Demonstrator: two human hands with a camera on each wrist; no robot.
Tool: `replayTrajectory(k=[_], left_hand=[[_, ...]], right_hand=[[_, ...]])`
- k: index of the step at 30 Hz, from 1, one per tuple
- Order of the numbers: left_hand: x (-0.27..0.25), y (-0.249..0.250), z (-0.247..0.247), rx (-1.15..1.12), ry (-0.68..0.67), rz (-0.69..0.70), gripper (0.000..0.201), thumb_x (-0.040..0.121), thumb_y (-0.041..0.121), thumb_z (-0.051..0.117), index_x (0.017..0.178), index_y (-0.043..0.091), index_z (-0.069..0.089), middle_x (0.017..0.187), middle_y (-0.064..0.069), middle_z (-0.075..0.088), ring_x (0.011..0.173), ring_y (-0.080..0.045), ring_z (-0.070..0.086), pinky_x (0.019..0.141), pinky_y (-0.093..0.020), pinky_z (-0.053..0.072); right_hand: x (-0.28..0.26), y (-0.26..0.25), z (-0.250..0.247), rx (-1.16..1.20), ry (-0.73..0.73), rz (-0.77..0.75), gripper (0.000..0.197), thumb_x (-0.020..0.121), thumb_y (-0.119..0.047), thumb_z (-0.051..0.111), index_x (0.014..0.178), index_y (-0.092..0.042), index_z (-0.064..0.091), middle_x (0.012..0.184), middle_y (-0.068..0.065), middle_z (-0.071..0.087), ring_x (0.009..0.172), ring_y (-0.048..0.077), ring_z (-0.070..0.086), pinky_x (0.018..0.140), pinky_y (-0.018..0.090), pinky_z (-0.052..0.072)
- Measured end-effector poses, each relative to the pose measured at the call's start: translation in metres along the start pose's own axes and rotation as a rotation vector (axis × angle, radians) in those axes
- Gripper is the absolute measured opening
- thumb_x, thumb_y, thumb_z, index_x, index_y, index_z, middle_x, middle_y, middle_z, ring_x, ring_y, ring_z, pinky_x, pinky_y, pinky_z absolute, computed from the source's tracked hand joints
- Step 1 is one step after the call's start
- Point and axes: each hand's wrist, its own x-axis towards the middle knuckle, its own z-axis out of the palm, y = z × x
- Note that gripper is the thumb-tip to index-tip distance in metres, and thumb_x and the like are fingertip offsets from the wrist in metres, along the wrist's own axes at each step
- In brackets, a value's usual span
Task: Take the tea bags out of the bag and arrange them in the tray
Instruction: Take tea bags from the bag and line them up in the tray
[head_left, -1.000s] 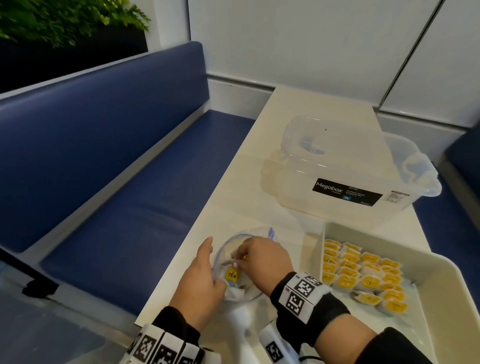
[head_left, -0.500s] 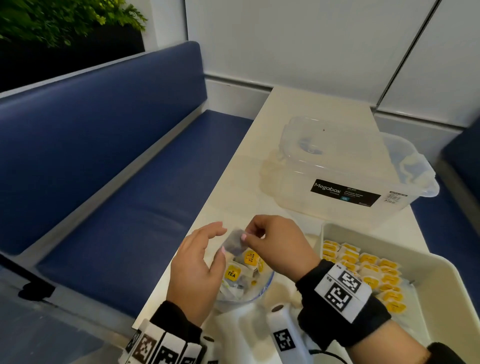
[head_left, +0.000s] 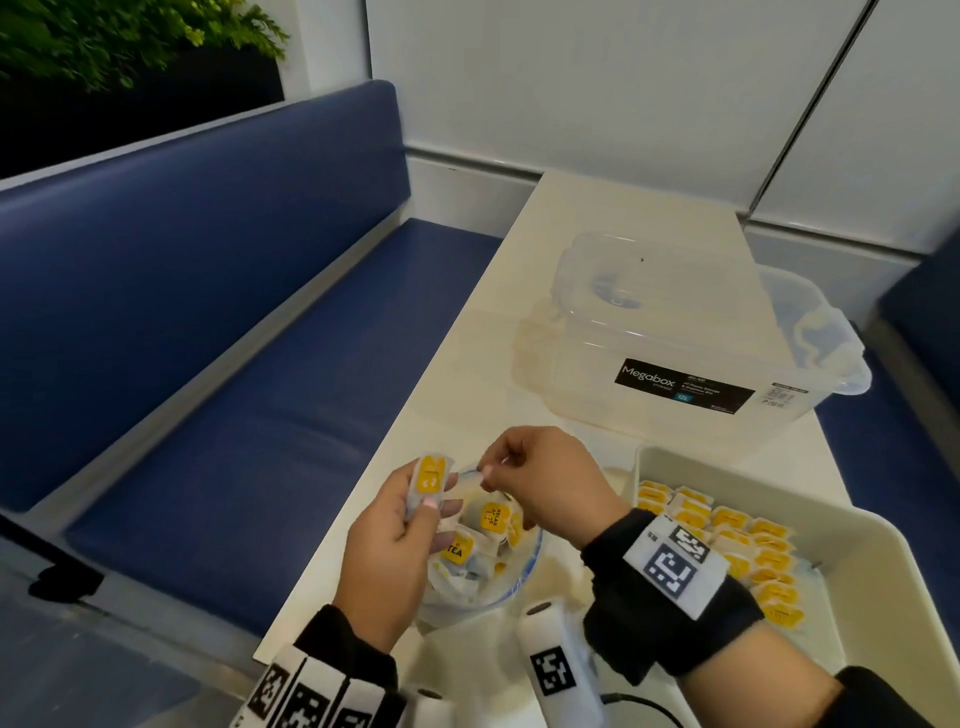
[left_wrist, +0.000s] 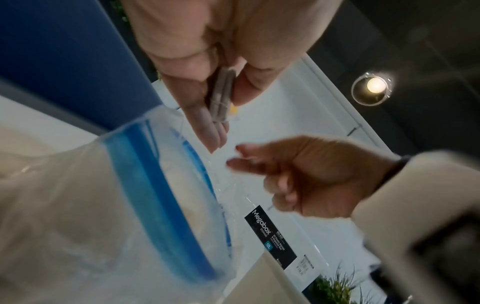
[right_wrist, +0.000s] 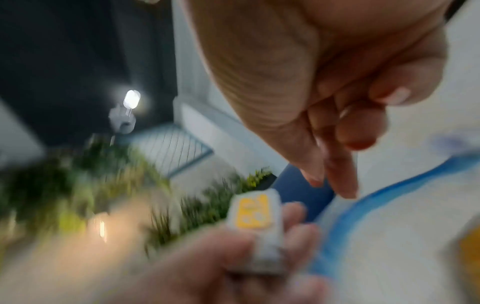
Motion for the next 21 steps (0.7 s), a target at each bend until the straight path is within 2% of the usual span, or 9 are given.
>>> replayTrajectory(k=[2, 3, 5, 9, 11, 14, 18, 19, 21], left_hand=[[0.002, -0.003, -0.001, -0.069, -0.003, -0.078, 0.033, 0.097, 0.005, 0.043, 0.103, 0.033, 0.057, 0.109, 0.006, 0.067, 0.091, -0.011, 0.069, 0.067, -0.024, 0.057], [0.002, -0.004, -0.001, -0.09, -0.015, -0.109, 0.035, 0.096, 0.001, 0.041, 0.103, 0.032, 0.057, 0.11, 0.004, 0.066, 0.091, -0.013, 0.07, 0.067, -0.024, 0.057], [0.004, -0.007, -0.001, -0.104, -0.042, -0.149, 0.039, 0.095, -0.003, 0.039, 0.104, 0.03, 0.055, 0.11, 0.0, 0.065, 0.091, -0.014, 0.07, 0.068, -0.024, 0.058], [0.005, -0.01, 0.0, -0.117, -0.05, -0.174, 0.042, 0.094, -0.006, 0.036, 0.105, 0.031, 0.054, 0.106, -0.003, 0.063, 0.09, -0.014, 0.07, 0.069, -0.025, 0.058], [0.005, -0.011, 0.0, -0.128, -0.048, -0.183, 0.042, 0.094, -0.007, 0.036, 0.106, 0.029, 0.054, 0.106, -0.003, 0.063, 0.09, -0.015, 0.07, 0.069, -0.025, 0.058], [0.005, -0.01, -0.001, -0.14, -0.048, -0.194, 0.041, 0.094, -0.007, 0.035, 0.112, 0.025, 0.053, 0.106, -0.002, 0.063, 0.088, -0.014, 0.071, 0.068, -0.023, 0.058], [0.005, -0.009, -0.002, -0.154, -0.049, -0.205, 0.042, 0.093, -0.008, 0.034, 0.116, 0.022, 0.052, 0.105, -0.003, 0.064, 0.089, -0.013, 0.07, 0.067, -0.022, 0.058], [0.005, -0.008, -0.002, -0.156, -0.046, -0.209, 0.041, 0.093, -0.007, 0.035, 0.117, 0.022, 0.052, 0.106, -0.004, 0.064, 0.09, -0.014, 0.07, 0.067, -0.022, 0.058], [0.005, -0.007, -0.003, -0.152, -0.04, -0.211, 0.041, 0.093, -0.007, 0.035, 0.118, 0.021, 0.051, 0.107, -0.005, 0.063, 0.091, -0.015, 0.07, 0.068, -0.023, 0.058]], right_hand=[[0.004, 0.007, 0.007, -0.366, -0.076, -0.012, 0.027, 0.082, -0.009, 0.052, 0.093, -0.027, 0.07, 0.1, -0.001, 0.069, 0.079, 0.018, 0.064, 0.068, 0.024, 0.048], [0.006, 0.009, 0.011, -0.494, -0.118, -0.007, 0.033, 0.083, -0.008, 0.05, 0.102, -0.028, 0.069, 0.109, 0.001, 0.066, 0.095, 0.023, 0.063, 0.077, 0.027, 0.047], [0.007, 0.011, 0.02, -0.665, -0.19, -0.015, 0.038, 0.088, -0.008, 0.046, 0.116, -0.024, 0.065, 0.117, 0.006, 0.063, 0.107, 0.028, 0.059, 0.083, 0.031, 0.046], [0.011, 0.015, 0.034, -0.85, -0.271, -0.027, 0.031, 0.089, -0.007, 0.045, 0.112, -0.015, 0.066, 0.103, 0.009, 0.062, 0.103, 0.03, 0.06, 0.073, 0.031, 0.04], [0.013, 0.016, 0.037, -0.858, -0.243, -0.041, 0.03, 0.088, -0.005, 0.046, 0.108, -0.014, 0.066, 0.106, 0.009, 0.063, 0.102, 0.03, 0.061, 0.072, 0.03, 0.039], [0.015, 0.018, 0.035, -0.811, -0.148, -0.07, 0.03, 0.088, -0.006, 0.047, 0.109, -0.015, 0.067, 0.107, 0.01, 0.065, 0.1, 0.031, 0.062, 0.074, 0.03, 0.043], [0.016, 0.018, 0.022, -0.649, -0.077, -0.071, 0.022, 0.091, -0.02, 0.052, 0.103, -0.017, 0.07, 0.101, 0.008, 0.067, 0.093, 0.03, 0.061, 0.07, 0.027, 0.039], [0.016, 0.017, 0.017, -0.595, -0.076, -0.074, 0.019, 0.092, -0.023, 0.053, 0.097, -0.016, 0.07, 0.095, 0.007, 0.067, 0.087, 0.028, 0.059, 0.067, 0.026, 0.037], [0.015, 0.016, 0.007, -0.49, -0.076, -0.085, 0.023, 0.092, -0.026, 0.054, 0.073, -0.017, 0.063, 0.073, 0.002, 0.058, 0.075, 0.023, 0.05, 0.059, 0.025, 0.032]])
